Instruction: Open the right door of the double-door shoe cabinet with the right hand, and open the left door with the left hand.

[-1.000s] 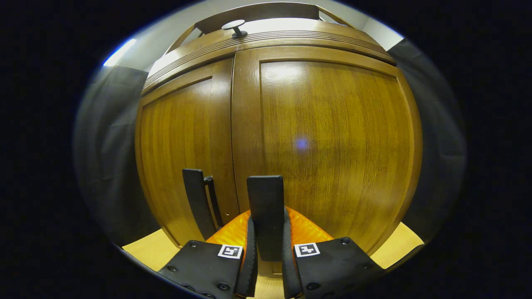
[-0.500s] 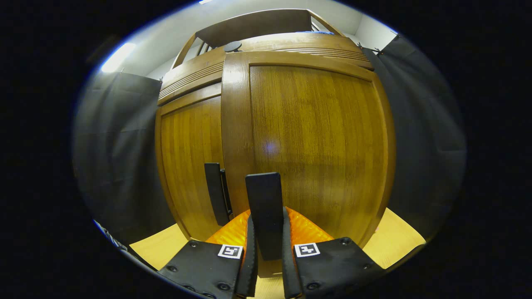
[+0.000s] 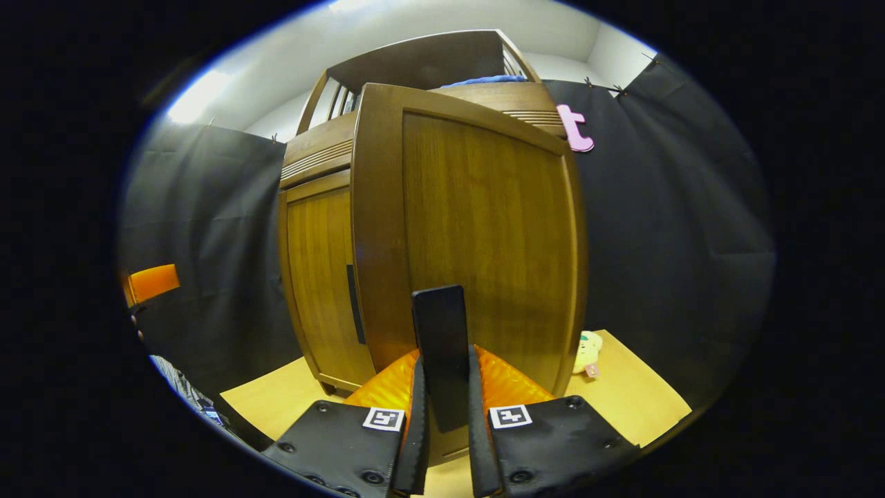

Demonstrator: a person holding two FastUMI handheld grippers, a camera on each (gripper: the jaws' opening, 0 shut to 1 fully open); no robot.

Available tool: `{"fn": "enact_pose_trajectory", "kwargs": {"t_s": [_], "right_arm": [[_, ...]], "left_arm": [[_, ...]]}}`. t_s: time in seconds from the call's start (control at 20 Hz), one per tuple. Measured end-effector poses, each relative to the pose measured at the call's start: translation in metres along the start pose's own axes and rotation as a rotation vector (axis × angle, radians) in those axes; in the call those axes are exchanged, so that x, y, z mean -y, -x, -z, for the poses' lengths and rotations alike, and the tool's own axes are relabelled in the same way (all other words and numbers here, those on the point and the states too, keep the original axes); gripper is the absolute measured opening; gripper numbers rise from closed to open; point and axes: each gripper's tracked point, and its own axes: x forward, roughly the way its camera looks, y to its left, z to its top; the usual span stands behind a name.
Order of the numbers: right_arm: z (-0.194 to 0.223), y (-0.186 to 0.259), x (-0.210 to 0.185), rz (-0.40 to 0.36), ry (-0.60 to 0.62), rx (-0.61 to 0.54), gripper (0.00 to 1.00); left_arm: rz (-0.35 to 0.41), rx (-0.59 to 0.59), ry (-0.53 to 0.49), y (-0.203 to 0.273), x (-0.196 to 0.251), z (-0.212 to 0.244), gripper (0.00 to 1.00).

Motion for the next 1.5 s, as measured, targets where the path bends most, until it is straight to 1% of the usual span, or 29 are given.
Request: {"fn": "enact_pose_trajectory", "kwargs": {"t_s": [0.05,0.1,0.15,0.25,0.3,0.35,0.4,0.45,0.5,0.55,0.6,0.65,0.7,0.8,0.85,0.9,0.95,1.0,1.05,1.15,1.25,1.5], "right_arm": [[-0.001,0.001,0.003,0.011,0.0,0.002,0.36],[-0.002,0.003,0.006,0.025,0.001,0.003,0.34],[-0.002,0.005,0.01,0.042,0.006,0.002,0.31],[0.001,0.013,0.021,0.075,0.013,-0.006,0.3],[0.005,0.017,0.025,0.091,0.014,-0.024,0.31],[0.008,0.021,0.03,0.105,0.016,-0.044,0.31],[0.009,0.027,0.033,0.118,0.015,-0.051,0.36],[0.005,0.028,0.036,0.132,0.013,-0.039,0.31],[0.001,0.027,0.041,0.151,0.016,-0.026,0.31],[-0.002,0.026,0.046,0.169,0.019,-0.018,0.26],[-0.005,0.026,0.051,0.191,0.021,-0.001,0.36],[-0.007,0.027,0.055,0.206,0.021,0.013,0.36],[-0.008,0.028,0.059,0.218,0.019,0.021,0.25],[-0.01,0.031,0.075,0.278,0.027,0.025,0.35],[-0.011,0.03,0.079,0.291,0.029,0.026,0.22],[-0.01,0.032,0.08,0.287,0.019,0.03,0.22],[-0.012,0.03,0.078,0.283,0.014,0.036,0.22],[-0.013,0.03,0.079,0.278,0.023,0.042,0.1],[-0.014,0.029,0.084,0.279,0.035,0.049,0.22],[-0.017,0.027,0.087,0.26,0.05,0.063,0.22],[-0.016,0.027,0.085,0.229,0.035,0.07,0.22],[-0.014,0.028,0.085,0.15,0.03,0.062,0.22]], "left_arm": [[0.01,-0.002,0.007,-0.002,0.004,0.002,0.94],[0.019,-0.006,0.013,-0.003,0.008,0.004,0.92],[0.028,-0.01,0.017,-0.005,0.012,0.006,0.95],[0.045,-0.018,0.02,-0.008,0.019,0.01,0.95],[0.056,-0.02,0.023,-0.01,0.023,0.011,0.95],[0.066,-0.02,0.024,-0.011,0.027,0.012,0.92],[0.076,-0.02,0.022,-0.012,0.031,0.013,0.95],[0.083,-0.021,0.017,-0.014,0.034,0.014,0.94],[0.088,-0.021,0.012,-0.015,0.035,0.015,0.95],[0.093,-0.019,0.011,-0.014,0.038,0.015,0.95],[0.096,-0.02,0.014,-0.015,0.04,0.016,0.95],[0.099,-0.021,0.019,-0.016,0.041,0.017,0.92],[0.102,-0.02,0.025,-0.017,0.042,0.017,0.95],[0.106,-0.02,0.028,-0.018,0.045,0.018,0.95],[0.109,-0.019,0.025,-0.018,0.046,0.019,0.95],[0.11,-0.016,0.022,-0.019,0.047,0.019,0.92],[0.111,-0.013,0.019,-0.02,0.047,0.019,0.95],[0.113,-0.011,0.018,-0.02,0.049,0.019,0.95],[0.114,-0.012,0.019,-0.021,0.049,0.02,0.95],[0.11,-0.01,0.023,-0.023,0.048,0.022,0.95],[0.106,-0.008,0.026,-0.024,0.046,0.023,0.95],[0.079,-0.007,0.026,-0.026,0.037,0.027,0.95]]}}
